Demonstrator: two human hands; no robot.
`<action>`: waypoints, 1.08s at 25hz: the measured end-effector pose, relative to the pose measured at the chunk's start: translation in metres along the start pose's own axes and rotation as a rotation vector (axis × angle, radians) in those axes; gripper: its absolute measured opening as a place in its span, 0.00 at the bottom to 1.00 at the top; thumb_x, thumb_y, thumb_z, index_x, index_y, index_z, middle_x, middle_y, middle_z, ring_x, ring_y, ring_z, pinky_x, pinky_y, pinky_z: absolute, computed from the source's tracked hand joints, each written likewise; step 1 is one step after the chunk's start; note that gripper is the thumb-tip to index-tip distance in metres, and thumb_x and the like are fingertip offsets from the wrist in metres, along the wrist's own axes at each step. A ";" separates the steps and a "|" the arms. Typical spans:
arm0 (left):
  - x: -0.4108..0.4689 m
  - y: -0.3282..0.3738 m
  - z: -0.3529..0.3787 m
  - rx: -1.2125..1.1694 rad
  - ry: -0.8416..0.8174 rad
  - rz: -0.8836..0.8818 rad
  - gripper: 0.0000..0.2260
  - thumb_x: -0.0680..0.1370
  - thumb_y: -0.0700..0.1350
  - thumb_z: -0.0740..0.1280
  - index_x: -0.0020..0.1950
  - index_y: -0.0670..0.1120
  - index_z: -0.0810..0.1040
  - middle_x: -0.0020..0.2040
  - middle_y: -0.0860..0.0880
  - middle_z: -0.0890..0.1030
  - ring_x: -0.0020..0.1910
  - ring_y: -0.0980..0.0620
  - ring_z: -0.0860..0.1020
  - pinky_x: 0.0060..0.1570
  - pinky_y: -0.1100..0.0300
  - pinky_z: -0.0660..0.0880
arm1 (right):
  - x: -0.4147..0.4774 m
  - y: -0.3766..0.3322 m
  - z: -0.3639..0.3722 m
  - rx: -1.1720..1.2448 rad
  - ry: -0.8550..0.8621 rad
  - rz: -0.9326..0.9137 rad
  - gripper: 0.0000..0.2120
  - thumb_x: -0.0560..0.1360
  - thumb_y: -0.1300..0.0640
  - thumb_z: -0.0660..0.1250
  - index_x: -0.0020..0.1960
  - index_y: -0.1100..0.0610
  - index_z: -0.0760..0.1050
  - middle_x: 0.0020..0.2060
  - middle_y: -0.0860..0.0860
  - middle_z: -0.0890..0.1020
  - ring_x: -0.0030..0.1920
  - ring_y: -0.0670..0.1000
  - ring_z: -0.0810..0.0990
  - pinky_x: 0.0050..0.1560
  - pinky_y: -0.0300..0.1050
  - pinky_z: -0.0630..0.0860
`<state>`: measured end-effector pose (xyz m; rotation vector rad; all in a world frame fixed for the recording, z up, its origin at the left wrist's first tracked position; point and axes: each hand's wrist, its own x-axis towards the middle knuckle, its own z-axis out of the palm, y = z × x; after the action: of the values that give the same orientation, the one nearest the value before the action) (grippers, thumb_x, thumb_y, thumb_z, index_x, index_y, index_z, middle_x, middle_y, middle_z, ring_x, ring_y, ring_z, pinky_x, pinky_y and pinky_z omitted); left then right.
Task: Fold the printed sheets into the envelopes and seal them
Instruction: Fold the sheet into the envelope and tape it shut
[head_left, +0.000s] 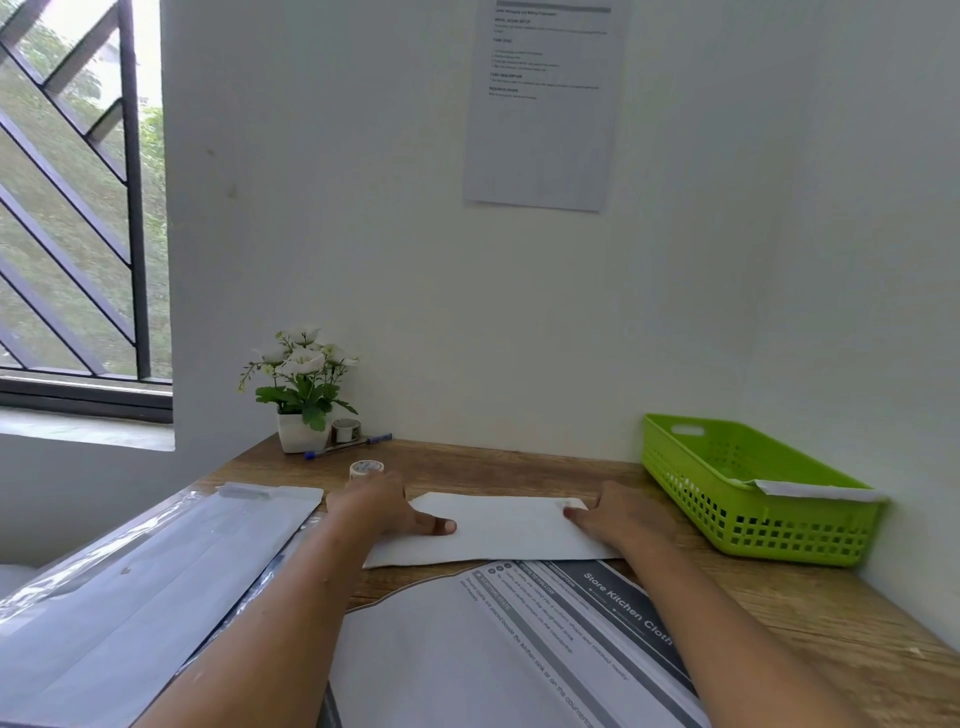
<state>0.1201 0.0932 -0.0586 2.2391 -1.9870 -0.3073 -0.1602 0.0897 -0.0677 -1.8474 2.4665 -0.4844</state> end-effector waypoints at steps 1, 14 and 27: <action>0.000 0.000 0.001 0.015 0.011 0.001 0.50 0.55 0.79 0.63 0.69 0.51 0.66 0.69 0.48 0.70 0.67 0.45 0.68 0.63 0.48 0.70 | 0.002 0.000 -0.001 0.027 -0.030 0.010 0.27 0.69 0.31 0.64 0.56 0.51 0.72 0.56 0.50 0.79 0.56 0.52 0.77 0.51 0.46 0.74; -0.017 0.023 -0.011 -0.637 0.329 0.312 0.11 0.78 0.53 0.63 0.51 0.45 0.76 0.45 0.48 0.79 0.42 0.50 0.76 0.40 0.57 0.72 | -0.001 0.000 -0.018 0.239 0.103 -0.075 0.22 0.74 0.39 0.64 0.59 0.54 0.72 0.58 0.54 0.78 0.55 0.56 0.78 0.49 0.46 0.73; -0.050 0.079 -0.015 -1.475 0.352 0.324 0.12 0.79 0.43 0.64 0.57 0.49 0.63 0.51 0.45 0.75 0.45 0.47 0.76 0.40 0.54 0.76 | -0.069 -0.070 -0.068 1.326 -0.442 -0.203 0.15 0.79 0.43 0.59 0.61 0.49 0.73 0.46 0.52 0.83 0.41 0.51 0.82 0.41 0.49 0.80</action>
<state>0.0416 0.1330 -0.0229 0.9181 -1.1323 -0.8678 -0.0876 0.1531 0.0038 -1.3190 1.0797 -1.1543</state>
